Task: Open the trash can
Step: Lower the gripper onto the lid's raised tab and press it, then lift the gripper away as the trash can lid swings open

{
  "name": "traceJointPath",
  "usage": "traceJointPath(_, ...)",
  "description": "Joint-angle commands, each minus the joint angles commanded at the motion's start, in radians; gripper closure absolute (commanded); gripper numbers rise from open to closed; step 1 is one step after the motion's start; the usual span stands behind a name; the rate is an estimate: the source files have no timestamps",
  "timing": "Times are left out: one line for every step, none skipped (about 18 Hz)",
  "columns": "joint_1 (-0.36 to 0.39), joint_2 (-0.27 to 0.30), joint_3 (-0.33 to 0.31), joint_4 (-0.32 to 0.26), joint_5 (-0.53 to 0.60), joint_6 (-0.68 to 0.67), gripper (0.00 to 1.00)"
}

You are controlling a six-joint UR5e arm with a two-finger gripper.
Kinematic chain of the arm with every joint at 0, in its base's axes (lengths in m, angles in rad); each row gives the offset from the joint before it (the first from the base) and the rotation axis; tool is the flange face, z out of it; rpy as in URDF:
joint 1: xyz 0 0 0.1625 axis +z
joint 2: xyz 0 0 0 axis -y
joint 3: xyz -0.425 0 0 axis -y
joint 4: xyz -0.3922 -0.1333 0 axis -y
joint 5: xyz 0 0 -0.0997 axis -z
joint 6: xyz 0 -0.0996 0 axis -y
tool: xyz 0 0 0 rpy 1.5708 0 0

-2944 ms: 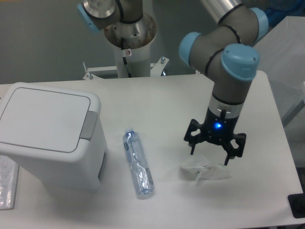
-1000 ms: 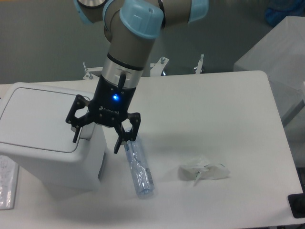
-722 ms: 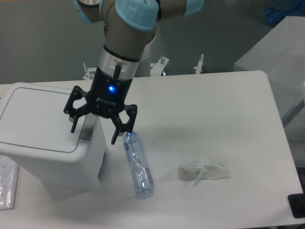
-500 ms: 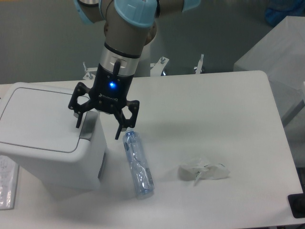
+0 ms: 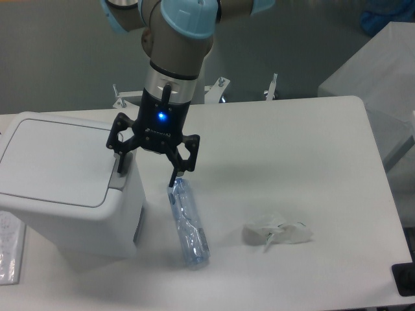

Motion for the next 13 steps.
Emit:
traceJointPath(-0.002, 0.000, 0.000, 0.000, 0.000, 0.000, 0.00)
traceJointPath(-0.002, 0.000, 0.000, -0.002, 0.000, -0.002, 0.00)
traceJointPath(-0.003, 0.000, -0.002, 0.000, 0.000, -0.002, 0.00)
traceJointPath(-0.002, 0.000, -0.002, 0.000, 0.000, -0.002, 0.00)
traceJointPath(-0.003, 0.002, -0.002, -0.002, 0.000, -0.002, 0.00)
traceJointPath(-0.003, 0.000, -0.002, -0.002, 0.000, -0.002, 0.00)
traceJointPath(-0.003, 0.000, -0.002, -0.002, 0.000, -0.002, 0.00)
traceJointPath(-0.003, 0.000, -0.002, 0.000, 0.000, -0.002, 0.00)
traceJointPath(-0.003, -0.003, -0.002, 0.000, 0.000, -0.002, 0.00)
traceJointPath(-0.003, -0.006, -0.002, 0.000, 0.000, -0.002, 0.00)
traceJointPath(-0.005, -0.006, -0.002, 0.000, 0.002, -0.002, 0.00)
traceJointPath(-0.005, -0.006, -0.002, 0.000, 0.000, -0.002, 0.00)
traceJointPath(-0.005, -0.006, -0.002, 0.000, 0.000, -0.002, 0.00)
